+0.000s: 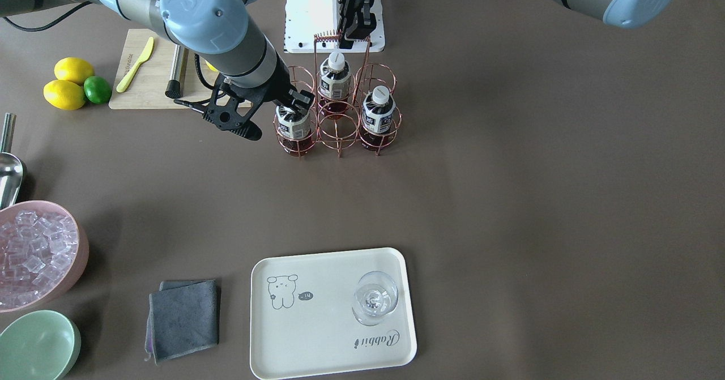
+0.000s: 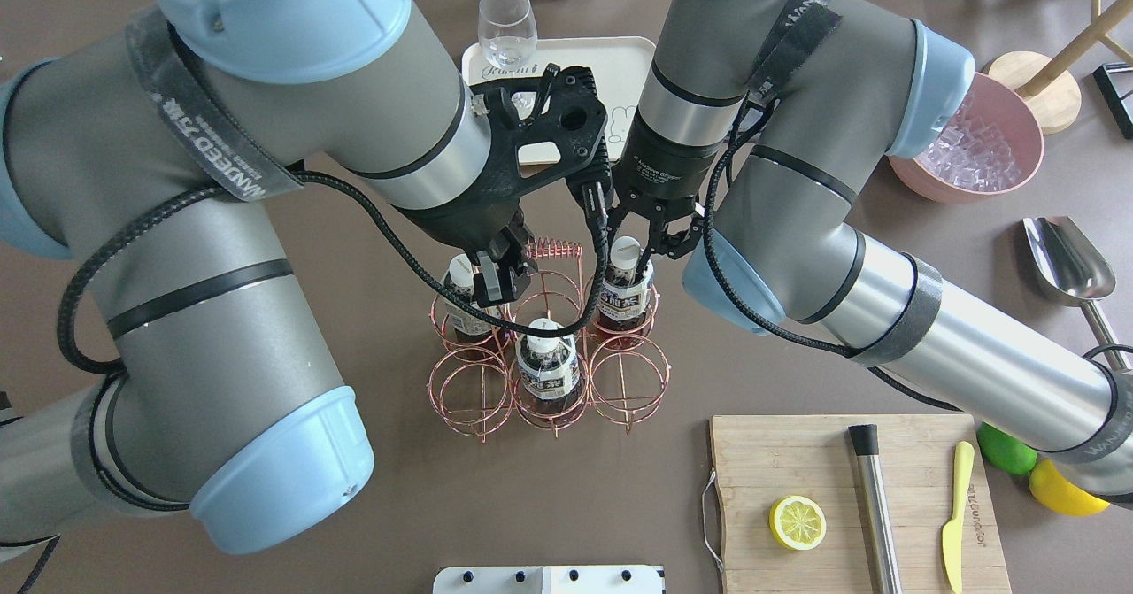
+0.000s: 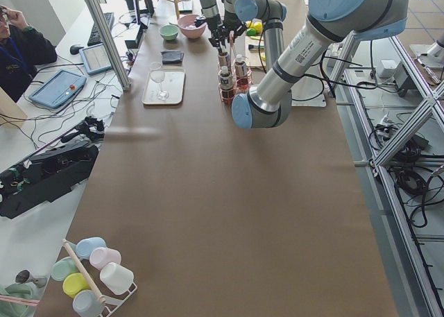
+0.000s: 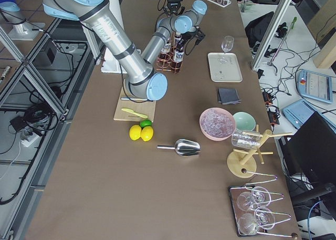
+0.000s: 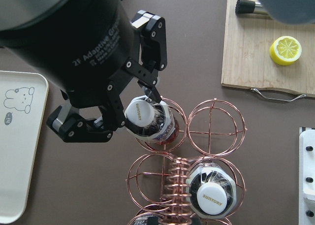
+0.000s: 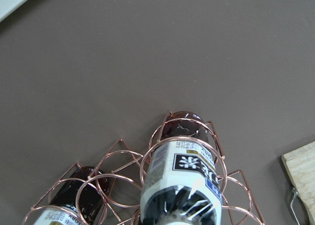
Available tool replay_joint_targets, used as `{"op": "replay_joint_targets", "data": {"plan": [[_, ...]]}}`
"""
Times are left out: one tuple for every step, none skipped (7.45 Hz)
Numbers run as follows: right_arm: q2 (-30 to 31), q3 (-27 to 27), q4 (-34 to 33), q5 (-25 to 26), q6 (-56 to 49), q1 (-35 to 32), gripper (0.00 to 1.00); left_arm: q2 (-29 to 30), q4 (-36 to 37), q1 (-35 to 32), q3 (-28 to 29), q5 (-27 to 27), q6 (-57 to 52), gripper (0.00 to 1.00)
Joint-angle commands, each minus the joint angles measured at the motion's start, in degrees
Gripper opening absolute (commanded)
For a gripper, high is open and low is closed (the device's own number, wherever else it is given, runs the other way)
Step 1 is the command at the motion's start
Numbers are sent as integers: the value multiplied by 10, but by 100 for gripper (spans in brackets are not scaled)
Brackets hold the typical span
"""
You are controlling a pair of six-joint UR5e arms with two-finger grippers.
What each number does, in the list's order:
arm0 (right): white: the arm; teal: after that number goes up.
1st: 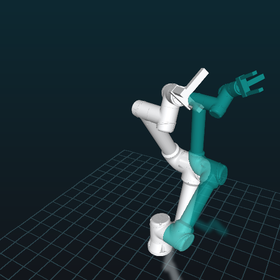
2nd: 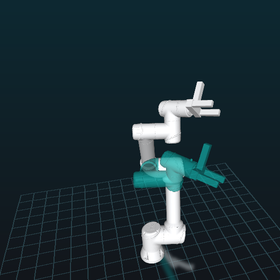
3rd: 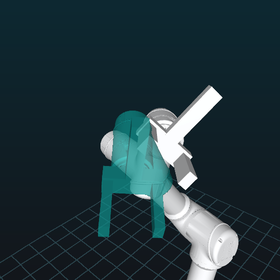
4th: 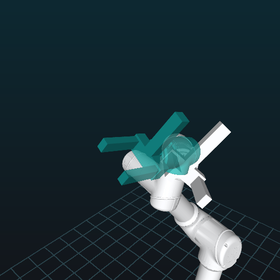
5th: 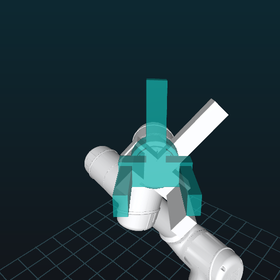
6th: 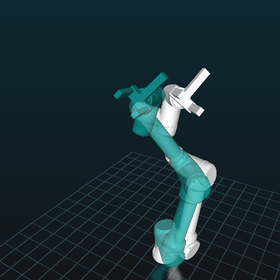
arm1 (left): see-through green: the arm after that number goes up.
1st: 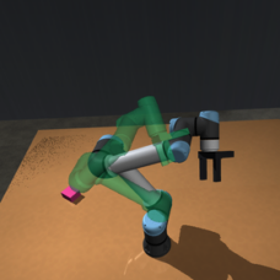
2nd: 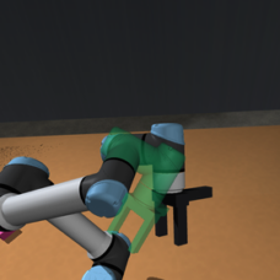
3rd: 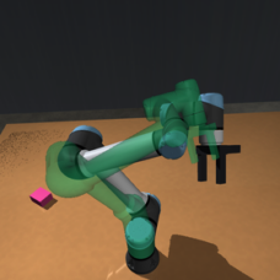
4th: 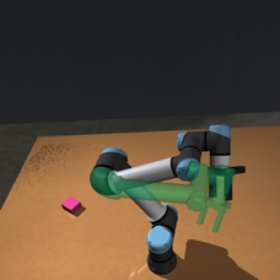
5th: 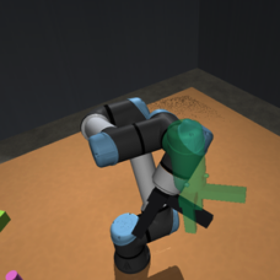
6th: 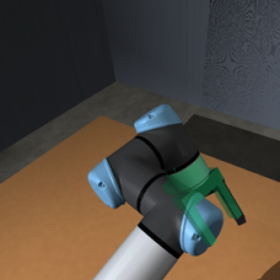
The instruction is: Take tea from basket to plate
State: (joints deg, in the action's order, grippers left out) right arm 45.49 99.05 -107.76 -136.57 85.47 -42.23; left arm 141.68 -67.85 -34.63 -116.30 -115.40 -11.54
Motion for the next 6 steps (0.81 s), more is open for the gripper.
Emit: {"op": "replay_joint_targets", "data": {"plan": [[-7,1,-1,6,0,0,0,0,0,0,-2,0,-1,0],[-7,3,-1,6,-6,0,0,0,0,0,-1,0,-1,0],[-11,4,-3,4,-6,1,0,0,0,0,-1,0,-1,0],[-16,9,-9,-4,-5,-12,0,0,0,0,-2,0,-1,0],[-17,15,-14,-29,-5,-32,0,0,0,0,-2,0,-1,0],[-29,20,-38,-48,-6,-51,0,-1,0,0,-2,0,-1,0]]}}
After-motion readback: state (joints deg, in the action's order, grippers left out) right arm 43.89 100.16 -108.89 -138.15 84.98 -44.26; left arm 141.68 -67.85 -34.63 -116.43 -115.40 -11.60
